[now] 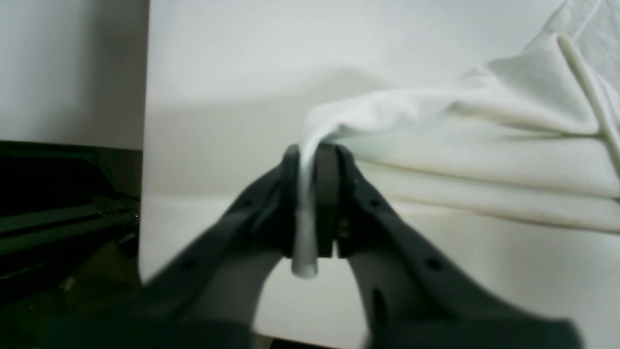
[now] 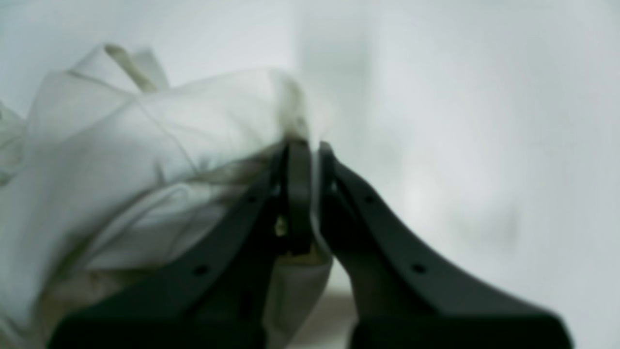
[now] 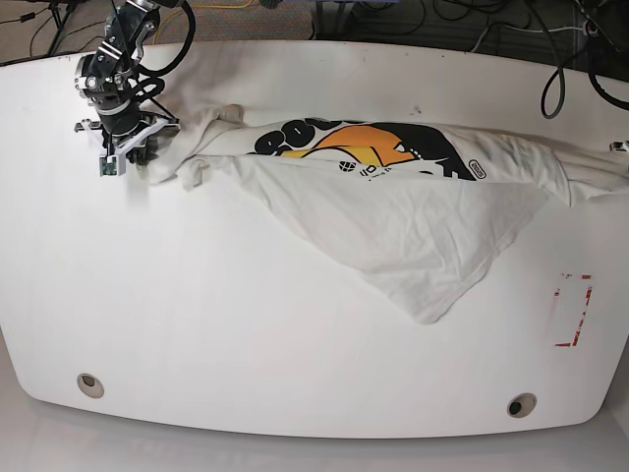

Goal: Layout the t-shirt on the table in an organized manner, then fold the t-shirt properly
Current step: 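Lay the shirt down and release the left gripper, right gripper holding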

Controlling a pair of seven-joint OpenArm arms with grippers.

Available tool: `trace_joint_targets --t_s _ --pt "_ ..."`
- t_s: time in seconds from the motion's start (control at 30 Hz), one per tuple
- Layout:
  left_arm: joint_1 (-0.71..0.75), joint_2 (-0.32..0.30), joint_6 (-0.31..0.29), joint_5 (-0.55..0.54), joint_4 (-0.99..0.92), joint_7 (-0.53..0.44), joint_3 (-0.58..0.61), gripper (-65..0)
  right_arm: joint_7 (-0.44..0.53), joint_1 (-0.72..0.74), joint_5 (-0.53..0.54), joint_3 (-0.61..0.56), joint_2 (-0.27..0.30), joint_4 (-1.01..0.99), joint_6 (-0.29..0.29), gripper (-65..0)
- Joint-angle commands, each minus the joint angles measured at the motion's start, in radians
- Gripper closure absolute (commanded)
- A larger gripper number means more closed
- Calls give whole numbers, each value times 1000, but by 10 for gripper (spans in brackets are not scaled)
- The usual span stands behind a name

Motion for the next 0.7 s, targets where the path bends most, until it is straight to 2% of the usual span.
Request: trace_joint_targets --t_s 0.0,0.17,0.2,0.4,0.5,0.67 --pt "-1 -33 9 4 22 -20 -13 -206 11 6 -7 -1 13 18 -12 -2" --pt "2 -36 9 4 22 -19 -14 -374 11 20 -9 -38 13 18 -12 -2" --pt "2 -42 9 4 22 -17 -14 -388 11 21 -9 -38 13 18 -12 -2" --pt "30 -71 9 -9 31 -14 -14 -399 11 24 -9 -45 13 18 -12 -2" --pt "30 -71 9 -56 43 -5 -13 -399 11 24 -9 -45 13 18 -12 -2" --pt "18 -73 9 -188 93 119 -4 -399 11 34 -9 -47 13 18 -12 -2"
